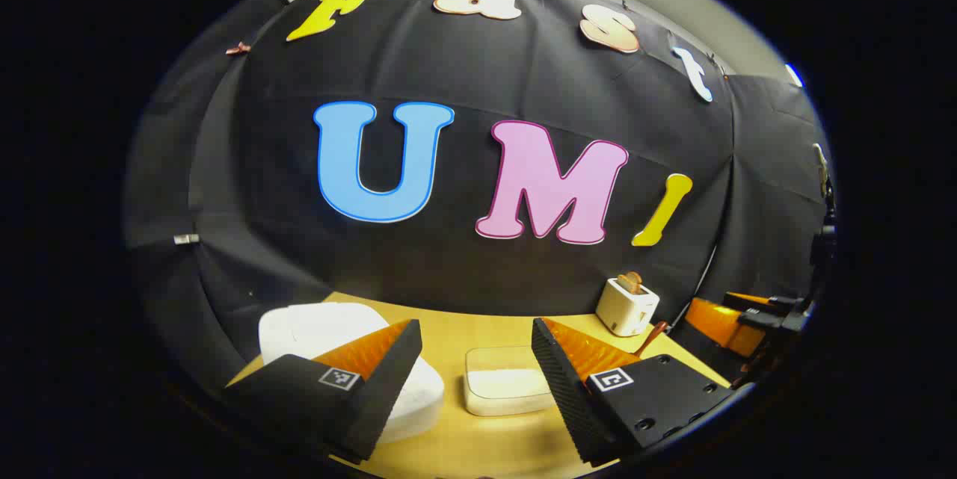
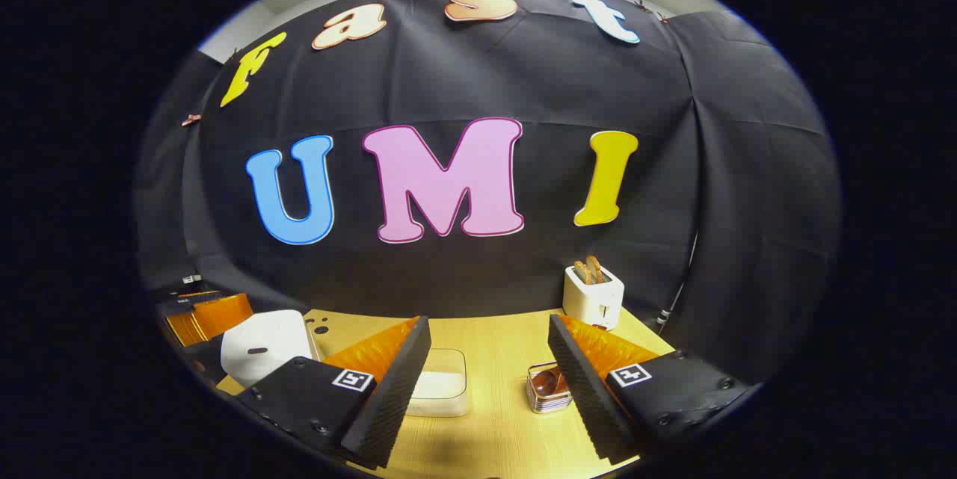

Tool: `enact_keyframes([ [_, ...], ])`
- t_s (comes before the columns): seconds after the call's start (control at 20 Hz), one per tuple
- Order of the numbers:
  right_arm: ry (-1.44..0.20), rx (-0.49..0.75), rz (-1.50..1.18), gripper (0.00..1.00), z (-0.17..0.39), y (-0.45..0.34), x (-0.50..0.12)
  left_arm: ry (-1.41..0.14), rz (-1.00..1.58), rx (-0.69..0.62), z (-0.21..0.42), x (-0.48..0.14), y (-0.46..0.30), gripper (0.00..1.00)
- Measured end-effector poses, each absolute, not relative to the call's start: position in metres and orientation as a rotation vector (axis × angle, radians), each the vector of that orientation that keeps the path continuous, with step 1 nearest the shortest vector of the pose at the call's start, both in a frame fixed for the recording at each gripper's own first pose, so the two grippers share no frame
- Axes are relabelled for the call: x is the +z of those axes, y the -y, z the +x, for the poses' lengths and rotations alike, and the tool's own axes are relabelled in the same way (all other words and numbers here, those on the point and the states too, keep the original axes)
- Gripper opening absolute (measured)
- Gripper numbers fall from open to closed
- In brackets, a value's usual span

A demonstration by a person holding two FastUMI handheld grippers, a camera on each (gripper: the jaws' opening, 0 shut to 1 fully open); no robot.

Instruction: Close the left gripper, press the button to open the rice cooker; take a wooden spoon from the chopstick holder with the right hand, scoop a spoonful of rice and pour it into the rice cooker, then put the wooden spoon back into the chopstick holder.

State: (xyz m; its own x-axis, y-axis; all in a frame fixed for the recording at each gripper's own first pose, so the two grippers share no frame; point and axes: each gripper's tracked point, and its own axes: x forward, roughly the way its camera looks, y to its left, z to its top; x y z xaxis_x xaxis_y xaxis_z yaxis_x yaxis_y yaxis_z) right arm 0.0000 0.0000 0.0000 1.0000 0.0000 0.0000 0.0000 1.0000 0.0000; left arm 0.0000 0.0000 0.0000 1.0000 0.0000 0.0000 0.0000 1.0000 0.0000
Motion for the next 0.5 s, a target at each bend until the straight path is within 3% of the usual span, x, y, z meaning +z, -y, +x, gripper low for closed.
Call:
enact_keyframes([
  [0.5, -0.012, 0.052, 0.009, 0.98, -0.021, -0.001, -0.016, -0.004, 0.066, 0.06, -0.035, -0.001, -0.014, 0.95],
])
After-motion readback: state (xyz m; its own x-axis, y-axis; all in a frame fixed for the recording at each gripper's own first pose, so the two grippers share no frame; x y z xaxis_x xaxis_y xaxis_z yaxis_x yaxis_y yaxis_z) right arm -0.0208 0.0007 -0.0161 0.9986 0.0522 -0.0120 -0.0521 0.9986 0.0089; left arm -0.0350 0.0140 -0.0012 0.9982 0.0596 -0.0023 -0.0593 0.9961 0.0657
